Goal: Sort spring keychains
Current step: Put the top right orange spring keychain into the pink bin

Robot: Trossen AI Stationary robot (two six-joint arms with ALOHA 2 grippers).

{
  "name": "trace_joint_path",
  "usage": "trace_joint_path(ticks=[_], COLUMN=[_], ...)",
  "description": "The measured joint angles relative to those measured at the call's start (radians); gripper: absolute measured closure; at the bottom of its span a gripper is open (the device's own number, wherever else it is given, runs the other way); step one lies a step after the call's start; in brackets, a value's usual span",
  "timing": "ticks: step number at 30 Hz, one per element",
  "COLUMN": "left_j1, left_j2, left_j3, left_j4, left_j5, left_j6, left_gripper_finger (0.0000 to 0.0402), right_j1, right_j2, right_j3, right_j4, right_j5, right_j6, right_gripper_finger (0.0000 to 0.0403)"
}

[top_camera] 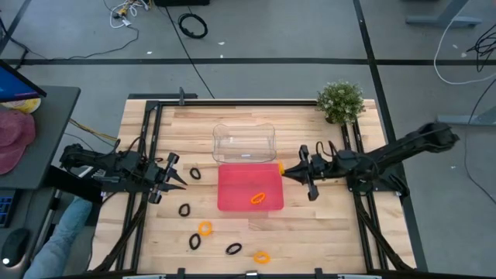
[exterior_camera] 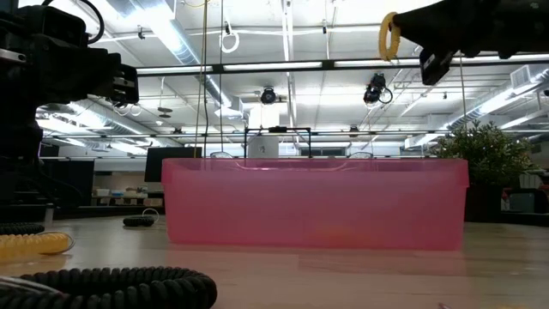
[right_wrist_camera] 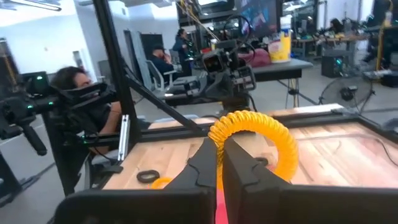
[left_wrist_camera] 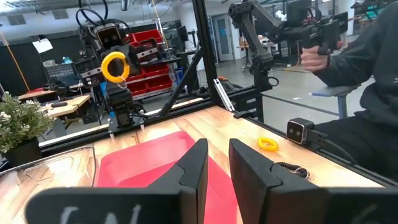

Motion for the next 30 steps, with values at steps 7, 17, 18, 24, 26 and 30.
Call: trace_joint_path(ticks=[7,17,18,24,26,30], left_j1=[0.0,0.0,0.0,0.0,0.0,0.0], left_j2=[0.0,0.0,0.0,0.0,0.0,0.0], left_j3=[0.0,0.0,0.0,0.0,0.0,0.0], left_j4=[0.0,0.0,0.0,0.0,0.0,0.0], left_j5=[0.0,0.0,0.0,0.0,0.0,0.0], left_j6=[0.0,0.0,0.0,0.0,0.0,0.0], left_gripper_finger=[0.0333,0.0333,0.0333,0.0333,0.0333,0.0333], right_j1=[0.012,0.012,0.012,0.011,0.011,0.011], right_j2=[0.147,0.304,0.312,0.328,0.328,0.328], right_j3=[0.006,0.13,0.137,0.145,0.145,0.145], right_j4=[0.177,0.164,0.16,0.121,0.121,0.121], right_j5=[0.016,-0.057,-0.063,-0.064,-0.067,-0.067], right_j6=[0.017,0.011,0.01,0.017,0.018,0.018], right_gripper_finger=[0.0401,0.0401,0.04,0.0398,0.0397,0.0396])
